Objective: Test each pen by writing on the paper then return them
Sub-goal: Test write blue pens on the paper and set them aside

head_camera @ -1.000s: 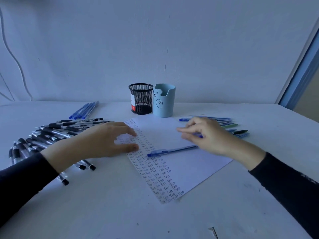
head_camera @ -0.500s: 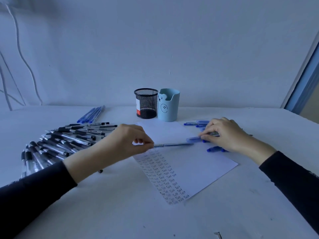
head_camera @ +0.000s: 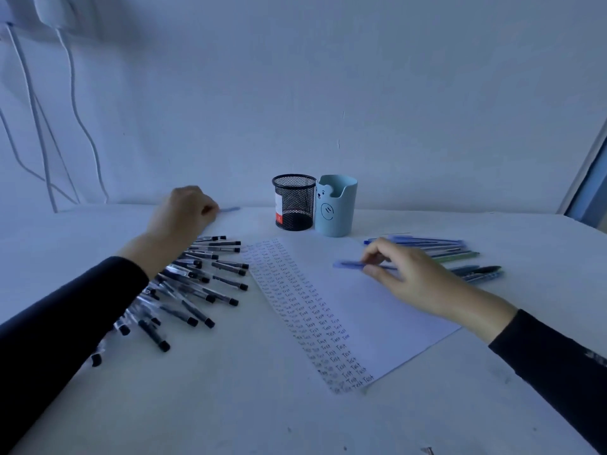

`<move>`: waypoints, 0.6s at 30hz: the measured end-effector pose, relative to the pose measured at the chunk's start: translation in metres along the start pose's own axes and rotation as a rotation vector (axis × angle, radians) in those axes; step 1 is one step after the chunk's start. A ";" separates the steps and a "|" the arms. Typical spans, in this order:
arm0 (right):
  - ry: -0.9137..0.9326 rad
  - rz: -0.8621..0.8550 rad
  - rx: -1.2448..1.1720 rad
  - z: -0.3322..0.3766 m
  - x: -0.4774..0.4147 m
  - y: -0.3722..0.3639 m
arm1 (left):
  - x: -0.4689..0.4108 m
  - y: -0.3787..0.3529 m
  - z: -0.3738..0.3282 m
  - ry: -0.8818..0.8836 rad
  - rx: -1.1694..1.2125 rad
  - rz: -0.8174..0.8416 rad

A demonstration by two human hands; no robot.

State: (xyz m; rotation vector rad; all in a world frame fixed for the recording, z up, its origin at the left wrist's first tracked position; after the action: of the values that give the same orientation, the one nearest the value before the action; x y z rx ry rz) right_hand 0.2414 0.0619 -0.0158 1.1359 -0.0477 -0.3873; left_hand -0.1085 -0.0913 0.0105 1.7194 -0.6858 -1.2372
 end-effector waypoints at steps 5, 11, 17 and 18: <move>0.091 0.011 0.001 0.011 0.001 -0.015 | -0.011 -0.018 -0.004 0.163 -0.177 0.250; 0.071 -0.021 0.018 0.013 0.000 -0.019 | -0.027 -0.017 0.002 0.293 -0.197 0.345; 0.010 -0.023 0.034 0.013 0.003 -0.020 | -0.026 -0.017 0.010 0.337 -0.131 0.401; -0.002 -0.026 0.051 0.013 0.004 -0.019 | -0.025 -0.017 0.011 0.338 -0.118 0.422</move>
State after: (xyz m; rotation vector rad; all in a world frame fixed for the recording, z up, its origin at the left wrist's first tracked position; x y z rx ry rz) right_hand 0.2364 0.0420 -0.0278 1.1878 -0.0444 -0.4126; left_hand -0.1289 -0.0664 0.0050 1.5352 -0.7086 -0.6637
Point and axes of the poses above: each hand's wrist, its own x-axis away from the middle knuckle, its own y-axis out of the back of the hand, z = x × y, the point moved 1 cm from there along -x, towards the middle knuckle, and after that the axes turned 14 degrees about z, right-handed, at the moved point
